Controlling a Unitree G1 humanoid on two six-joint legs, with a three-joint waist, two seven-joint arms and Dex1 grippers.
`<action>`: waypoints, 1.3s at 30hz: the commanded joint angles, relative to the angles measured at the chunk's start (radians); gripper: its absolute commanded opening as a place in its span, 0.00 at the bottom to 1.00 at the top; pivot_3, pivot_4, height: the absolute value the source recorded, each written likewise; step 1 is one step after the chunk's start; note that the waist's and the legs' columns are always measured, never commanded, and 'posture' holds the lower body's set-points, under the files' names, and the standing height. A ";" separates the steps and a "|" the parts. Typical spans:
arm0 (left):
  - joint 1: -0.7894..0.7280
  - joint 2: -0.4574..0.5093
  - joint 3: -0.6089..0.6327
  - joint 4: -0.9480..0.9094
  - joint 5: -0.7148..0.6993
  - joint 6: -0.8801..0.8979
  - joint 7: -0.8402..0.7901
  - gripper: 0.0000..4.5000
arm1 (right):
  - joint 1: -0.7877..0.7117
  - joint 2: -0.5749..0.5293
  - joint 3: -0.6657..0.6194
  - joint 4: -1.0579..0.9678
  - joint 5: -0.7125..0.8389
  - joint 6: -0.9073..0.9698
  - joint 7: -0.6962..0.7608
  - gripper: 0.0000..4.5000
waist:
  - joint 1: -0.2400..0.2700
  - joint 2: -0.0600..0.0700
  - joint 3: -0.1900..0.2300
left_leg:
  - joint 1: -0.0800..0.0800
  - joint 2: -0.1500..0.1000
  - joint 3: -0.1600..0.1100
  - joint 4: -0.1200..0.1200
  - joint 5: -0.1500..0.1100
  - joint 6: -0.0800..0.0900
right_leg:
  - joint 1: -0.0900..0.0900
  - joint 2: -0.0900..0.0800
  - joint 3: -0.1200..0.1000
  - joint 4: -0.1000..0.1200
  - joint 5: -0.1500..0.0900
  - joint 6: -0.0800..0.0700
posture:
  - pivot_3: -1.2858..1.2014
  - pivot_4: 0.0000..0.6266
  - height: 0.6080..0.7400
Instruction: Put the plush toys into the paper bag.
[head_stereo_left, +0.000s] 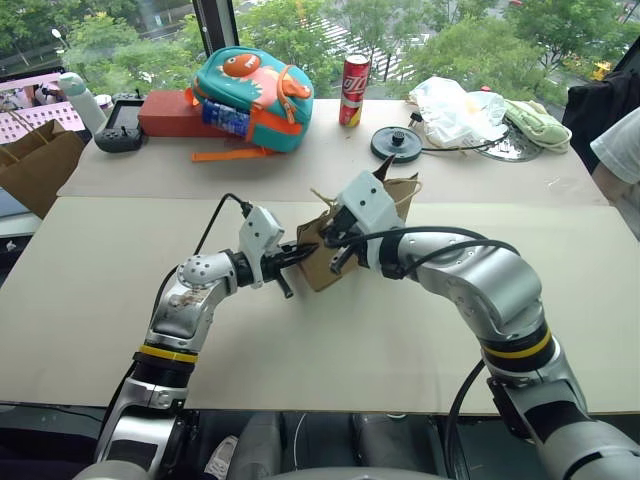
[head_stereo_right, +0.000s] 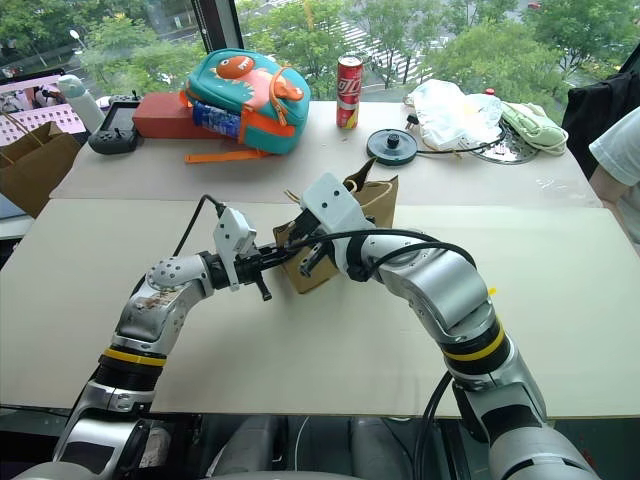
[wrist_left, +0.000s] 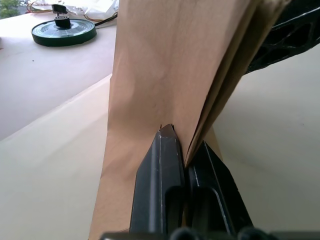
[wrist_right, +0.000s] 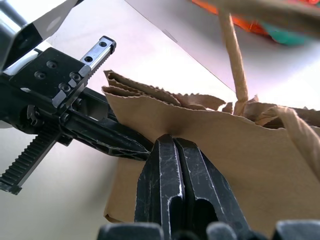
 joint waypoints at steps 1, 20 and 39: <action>-0.020 -0.006 0.005 -0.018 -0.012 -0.010 -0.005 0.03 | -0.003 -0.002 -0.027 -0.041 -0.007 0.005 0.004 0.00 | 0.000 0.000 0.000 | 0.000 0.000 0.000 0.000 0.000 0.000 | 0.000 0.000 0.000 0.000 0.000 0.000 | 0.52 0.24 0.95; -0.043 -0.048 0.065 0.020 -0.063 0.040 0.046 0.03 | 0.283 -0.207 -0.606 -0.273 0.438 -0.117 0.356 0.00 | 0.005 0.000 0.000 | 0.000 -0.001 -0.002 0.000 0.000 0.000 | 0.003 0.000 -0.002 -0.002 0.000 0.000 | 0.52 0.24 0.95; -0.193 0.199 0.082 0.093 -0.144 -0.134 -0.384 0.03 | 0.393 -0.352 -0.635 -0.182 0.392 -0.241 0.326 0.00 | 0.006 0.000 0.000 | -0.001 -0.001 0.000 0.000 0.000 0.000 | 0.002 0.000 0.001 -0.004 0.000 0.001 | 0.52 0.24 0.95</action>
